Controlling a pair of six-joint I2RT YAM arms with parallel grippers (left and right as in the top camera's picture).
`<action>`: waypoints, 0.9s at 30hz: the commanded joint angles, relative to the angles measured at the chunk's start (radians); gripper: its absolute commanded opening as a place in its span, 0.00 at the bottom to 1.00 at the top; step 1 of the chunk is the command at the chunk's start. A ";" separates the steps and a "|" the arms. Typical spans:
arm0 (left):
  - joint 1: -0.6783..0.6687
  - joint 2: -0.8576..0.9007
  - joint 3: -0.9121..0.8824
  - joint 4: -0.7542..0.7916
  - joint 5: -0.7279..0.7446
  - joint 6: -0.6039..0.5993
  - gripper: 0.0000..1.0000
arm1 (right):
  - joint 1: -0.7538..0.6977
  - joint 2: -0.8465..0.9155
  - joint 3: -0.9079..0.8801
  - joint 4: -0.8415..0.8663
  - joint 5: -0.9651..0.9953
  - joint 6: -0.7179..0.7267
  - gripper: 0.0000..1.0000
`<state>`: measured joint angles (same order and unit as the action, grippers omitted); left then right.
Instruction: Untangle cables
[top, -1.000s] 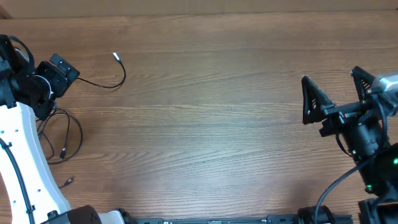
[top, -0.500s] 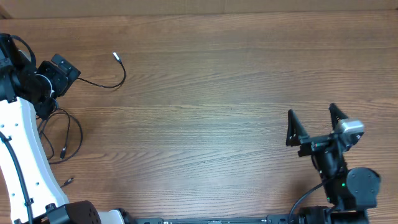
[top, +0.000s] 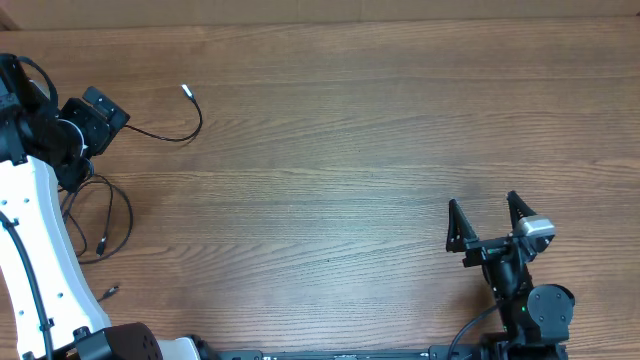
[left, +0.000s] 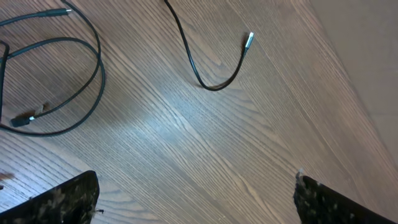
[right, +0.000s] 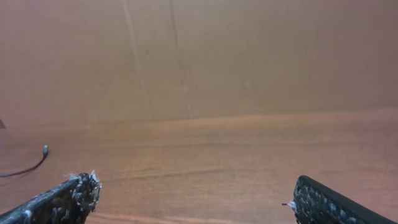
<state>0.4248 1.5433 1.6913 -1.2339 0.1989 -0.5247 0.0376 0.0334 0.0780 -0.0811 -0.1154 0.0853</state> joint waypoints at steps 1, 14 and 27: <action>-0.008 0.006 0.013 0.000 0.008 -0.006 1.00 | -0.007 -0.012 -0.031 0.005 0.010 0.023 1.00; -0.008 0.006 0.013 0.000 0.008 -0.006 1.00 | -0.007 -0.031 -0.070 0.009 0.003 0.022 1.00; -0.008 0.006 0.013 0.000 0.008 -0.006 1.00 | -0.007 -0.031 -0.070 0.009 0.003 0.022 1.00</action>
<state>0.4248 1.5433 1.6913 -1.2339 0.1989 -0.5243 0.0380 0.0147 0.0185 -0.0784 -0.1158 0.1013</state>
